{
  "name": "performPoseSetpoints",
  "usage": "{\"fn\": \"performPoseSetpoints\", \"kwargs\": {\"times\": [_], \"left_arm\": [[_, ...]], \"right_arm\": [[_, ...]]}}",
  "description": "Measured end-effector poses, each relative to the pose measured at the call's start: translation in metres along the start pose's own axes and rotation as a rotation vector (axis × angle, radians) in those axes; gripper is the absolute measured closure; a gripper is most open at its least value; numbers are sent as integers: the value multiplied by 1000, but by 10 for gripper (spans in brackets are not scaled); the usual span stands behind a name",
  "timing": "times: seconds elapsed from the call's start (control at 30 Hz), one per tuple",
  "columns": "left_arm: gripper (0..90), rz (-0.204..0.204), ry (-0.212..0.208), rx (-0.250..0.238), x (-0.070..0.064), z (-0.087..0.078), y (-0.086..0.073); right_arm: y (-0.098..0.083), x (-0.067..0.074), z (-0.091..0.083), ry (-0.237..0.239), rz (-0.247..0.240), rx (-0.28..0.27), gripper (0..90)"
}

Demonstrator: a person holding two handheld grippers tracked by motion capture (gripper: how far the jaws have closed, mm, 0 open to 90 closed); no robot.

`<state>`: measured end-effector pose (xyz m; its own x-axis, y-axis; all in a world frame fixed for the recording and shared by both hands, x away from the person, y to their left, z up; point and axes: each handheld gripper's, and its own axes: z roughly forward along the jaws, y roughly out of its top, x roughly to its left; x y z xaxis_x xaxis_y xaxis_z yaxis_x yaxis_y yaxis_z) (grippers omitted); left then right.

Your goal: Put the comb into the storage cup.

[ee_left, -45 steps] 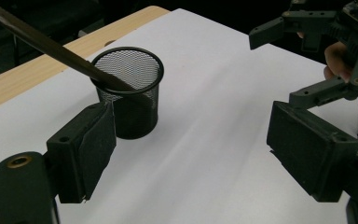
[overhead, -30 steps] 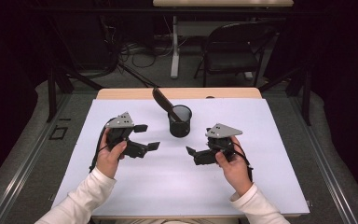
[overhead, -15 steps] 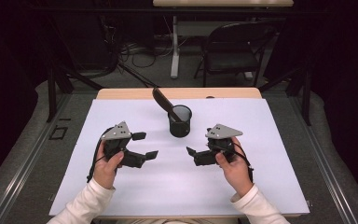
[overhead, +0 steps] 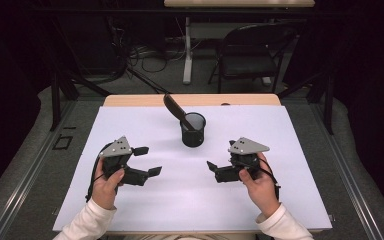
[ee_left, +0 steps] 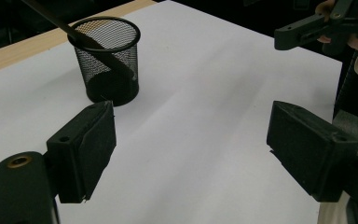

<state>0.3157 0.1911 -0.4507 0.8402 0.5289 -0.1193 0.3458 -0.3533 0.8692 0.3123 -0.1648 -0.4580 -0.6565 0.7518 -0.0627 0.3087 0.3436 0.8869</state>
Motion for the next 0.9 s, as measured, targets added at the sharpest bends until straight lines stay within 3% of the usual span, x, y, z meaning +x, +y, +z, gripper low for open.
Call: {"fn": "performPoseSetpoints", "kwargs": {"times": [0.37,0.9], "left_arm": [[161,-32,39,-11,4,-14,-15],[161,-99,108,-78,11,-21,-41]], "right_arm": [[-14,-2,-21,-26,-2,2,30],[-41,-14,-42,-87,53,-7,30]]}}
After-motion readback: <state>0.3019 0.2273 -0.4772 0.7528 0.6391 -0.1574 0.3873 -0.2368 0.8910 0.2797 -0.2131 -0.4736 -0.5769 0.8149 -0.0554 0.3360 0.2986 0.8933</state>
